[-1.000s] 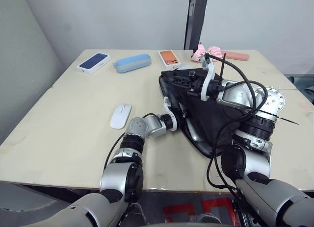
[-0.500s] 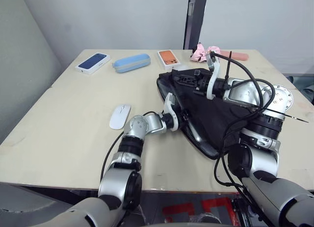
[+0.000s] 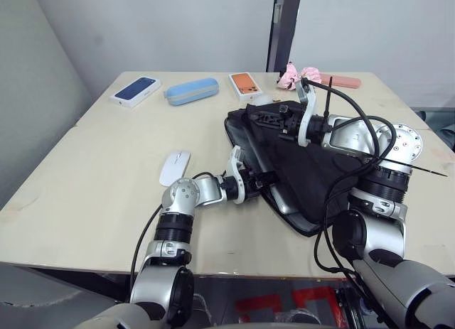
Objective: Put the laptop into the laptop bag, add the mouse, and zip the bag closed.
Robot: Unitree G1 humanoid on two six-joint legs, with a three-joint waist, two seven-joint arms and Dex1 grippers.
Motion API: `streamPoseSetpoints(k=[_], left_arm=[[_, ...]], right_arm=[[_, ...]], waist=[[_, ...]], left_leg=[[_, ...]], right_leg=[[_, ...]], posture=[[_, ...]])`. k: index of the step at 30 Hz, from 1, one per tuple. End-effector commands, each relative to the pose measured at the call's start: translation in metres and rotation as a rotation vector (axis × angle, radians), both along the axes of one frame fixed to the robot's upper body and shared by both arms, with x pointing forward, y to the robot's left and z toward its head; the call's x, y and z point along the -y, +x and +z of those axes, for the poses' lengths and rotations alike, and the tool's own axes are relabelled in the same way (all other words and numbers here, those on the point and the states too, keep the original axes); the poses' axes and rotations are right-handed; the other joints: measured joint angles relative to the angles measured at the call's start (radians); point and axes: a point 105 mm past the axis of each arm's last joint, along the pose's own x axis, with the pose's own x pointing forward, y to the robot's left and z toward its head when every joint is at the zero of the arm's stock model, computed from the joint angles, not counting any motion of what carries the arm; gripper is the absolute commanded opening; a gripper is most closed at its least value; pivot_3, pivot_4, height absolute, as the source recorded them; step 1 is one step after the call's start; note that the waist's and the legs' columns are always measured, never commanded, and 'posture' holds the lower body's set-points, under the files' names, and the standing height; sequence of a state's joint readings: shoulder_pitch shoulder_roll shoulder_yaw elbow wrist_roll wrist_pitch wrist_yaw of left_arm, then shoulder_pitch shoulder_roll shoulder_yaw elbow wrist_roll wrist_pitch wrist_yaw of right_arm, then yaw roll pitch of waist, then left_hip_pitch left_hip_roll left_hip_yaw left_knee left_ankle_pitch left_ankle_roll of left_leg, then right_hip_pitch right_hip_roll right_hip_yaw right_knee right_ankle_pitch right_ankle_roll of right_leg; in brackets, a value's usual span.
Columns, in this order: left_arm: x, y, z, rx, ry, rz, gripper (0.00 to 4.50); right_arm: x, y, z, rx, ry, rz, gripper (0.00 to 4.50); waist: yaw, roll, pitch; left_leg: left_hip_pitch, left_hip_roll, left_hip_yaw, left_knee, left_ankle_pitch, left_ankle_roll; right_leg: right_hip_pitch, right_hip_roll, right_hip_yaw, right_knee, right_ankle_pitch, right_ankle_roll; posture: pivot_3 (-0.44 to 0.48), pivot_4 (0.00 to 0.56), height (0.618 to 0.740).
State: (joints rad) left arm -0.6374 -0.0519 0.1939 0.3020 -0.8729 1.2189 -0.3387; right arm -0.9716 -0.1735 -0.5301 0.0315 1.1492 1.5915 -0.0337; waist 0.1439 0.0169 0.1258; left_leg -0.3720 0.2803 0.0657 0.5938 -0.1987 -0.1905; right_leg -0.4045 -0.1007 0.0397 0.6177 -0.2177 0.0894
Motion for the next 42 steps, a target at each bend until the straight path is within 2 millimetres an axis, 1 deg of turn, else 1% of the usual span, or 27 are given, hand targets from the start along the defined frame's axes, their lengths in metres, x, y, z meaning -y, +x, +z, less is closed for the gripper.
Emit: streamPoseSetpoints(k=[1,7,9,13,16,19,22,26,28,30,33,35,36,38,39,41,42], left_arm=[[-0.002,-0.004,0.015,0.05,-0.034,-0.01,0.29],[0.0,-0.004,0.018,0.029,-0.074,-0.006,0.29],[0.009,-0.004,0.021,0.023,-0.103,-0.02,0.29],[0.036,-0.005,0.026,0.043,-0.12,-0.067,0.29],[0.049,-0.003,0.028,0.034,-0.137,-0.071,0.29],[0.063,0.002,0.031,0.016,-0.166,-0.065,0.29],[0.071,0.002,0.032,0.028,-0.17,-0.075,0.29],[0.076,0.0,0.031,0.06,-0.151,-0.096,0.29],[0.068,0.0,0.028,0.098,-0.118,-0.1,1.29],[0.055,0.001,0.025,0.114,-0.095,-0.089,1.92],[0.027,0.005,0.02,0.155,-0.02,-0.049,3.0],[0.011,0.001,0.017,0.201,0.042,-0.056,3.7],[0.004,-0.001,0.017,0.219,0.063,-0.06,4.43],[-0.013,-0.006,0.02,0.265,0.103,-0.067,4.47],[-0.027,-0.006,0.021,0.294,0.138,-0.053,4.47],[-0.046,-0.008,0.023,0.337,0.187,-0.04,4.47],[-0.052,-0.01,0.025,0.352,0.203,-0.04,4.47]], right_arm=[[0.001,-0.002,0.009,0.041,0.023,0.006,0.0],[-0.002,-0.004,0.009,0.042,0.027,0.018,0.0],[-0.006,-0.006,0.011,0.048,0.04,0.035,0.0],[-0.025,-0.014,0.018,0.052,0.106,0.088,0.0],[-0.031,-0.017,0.019,0.047,0.13,0.092,0.0],[-0.033,-0.018,0.019,0.04,0.148,0.084,0.0],[-0.031,-0.017,0.018,0.031,0.15,0.07,0.0],[-0.028,-0.017,0.015,0.02,0.146,0.052,0.0],[-0.019,-0.013,0.012,0.014,0.126,0.02,0.0],[-0.012,-0.009,0.011,0.012,0.11,-0.004,0.0],[-0.005,-0.005,0.011,0.015,0.09,-0.023,0.0],[-0.003,-0.004,0.013,0.019,0.085,-0.023,0.0],[-0.003,-0.003,0.014,0.021,0.083,-0.021,0.0],[-0.003,-0.003,0.014,0.024,0.074,-0.014,0.0],[-0.002,-0.002,0.014,0.027,0.057,-0.013,0.0],[0.001,0.0,0.012,0.028,0.033,-0.013,0.0],[0.003,0.001,0.012,0.027,0.025,-0.014,0.0]], waist=[[-0.001,0.0,0.0],[-0.003,0.0,0.0],[-0.002,0.0,0.0],[0.0,0.0,0.0],[0.0,0.0,0.0],[0.0,0.0,0.0],[0.0,0.0,0.0],[0.002,0.0,0.0],[0.006,0.0,0.0],[0.008,0.0,0.0],[0.004,0.0,0.0],[-0.009,0.0,0.0],[-0.009,0.0,0.0],[-0.017,0.0,0.0],[-0.018,0.0,0.0],[-0.021,0.0,0.0],[-0.02,0.0,0.0]], left_leg=[[0.0,0.0,0.0,0.0,0.0,0.0],[0.0,0.0,0.0,0.0,0.0,0.0],[0.0,0.0,0.0,0.0,0.0,0.0],[-0.001,0.0,0.0,0.0,0.0,0.0],[-0.002,0.0,0.0,0.0,0.0,0.0],[-0.003,0.0,0.0,0.0,0.0,0.001],[-0.003,0.0,0.0,0.001,0.001,0.0],[-0.003,0.0,0.0,0.001,0.001,0.0],[-0.003,0.0,0.0,0.001,0.001,0.0],[-0.004,0.0,0.0,0.002,0.002,0.0],[-0.005,0.0,0.0,0.003,0.002,0.0],[-0.005,0.0,0.0,0.003,0.002,0.0],[-0.005,0.0,0.0,0.003,0.002,0.0],[-0.005,0.0,0.0,0.003,0.002,0.0],[-0.005,0.0,0.0,0.003,0.002,0.0],[-0.005,0.0,0.0,0.004,0.002,0.0],[-0.005,0.0,0.0,0.004,0.002,0.0]], right_leg=[[0.0,0.0,0.0,0.0,0.0,0.0],[0.0,0.0,0.0,0.0,0.0,0.0],[0.0,0.0,0.0,0.0,0.0,0.0],[-0.001,0.0,0.0,0.0,0.0,0.0],[-0.002,0.0,0.0,0.0,0.0,0.0],[-0.004,0.0,0.0,0.0,0.0,0.0],[-0.005,0.0,0.0,0.001,0.0,0.001],[-0.005,0.0,0.001,0.001,0.002,0.004],[-0.005,0.0,0.001,0.001,0.003,0.005],[-0.005,-0.001,0.001,0.001,0.003,0.005],[-0.006,-0.001,0.0,0.001,0.004,0.007],[-0.006,-0.001,0.0,0.002,0.004,0.007],[-0.006,-0.001,0.0,0.002,0.004,0.008],[-0.007,-0.001,0.0,0.003,0.004,0.008],[-0.007,-0.001,0.0,0.003,0.004,0.008],[-0.007,-0.001,0.0,0.004,0.004,0.008],[-0.007,-0.001,0.0,0.004,0.004,0.008]], posture=[[0.0,0.15,0.74],[0.0,0.15,0.74],[0.0,0.15,0.74],[0.0,0.15,0.74],[0.0,0.15,0.74],[0.0,0.15,0.74],[0.0,0.15,0.74],[0.0,0.15,0.74],[0.0,0.15,0.74],[0.0,0.15,0.74],[0.0,0.15,0.74],[0.0,0.15,0.74],[0.0,0.15,0.74],[0.0,0.15,0.74],[0.0,0.15,0.74],[0.0,0.15,0.74],[0.0,0.15,0.74]])
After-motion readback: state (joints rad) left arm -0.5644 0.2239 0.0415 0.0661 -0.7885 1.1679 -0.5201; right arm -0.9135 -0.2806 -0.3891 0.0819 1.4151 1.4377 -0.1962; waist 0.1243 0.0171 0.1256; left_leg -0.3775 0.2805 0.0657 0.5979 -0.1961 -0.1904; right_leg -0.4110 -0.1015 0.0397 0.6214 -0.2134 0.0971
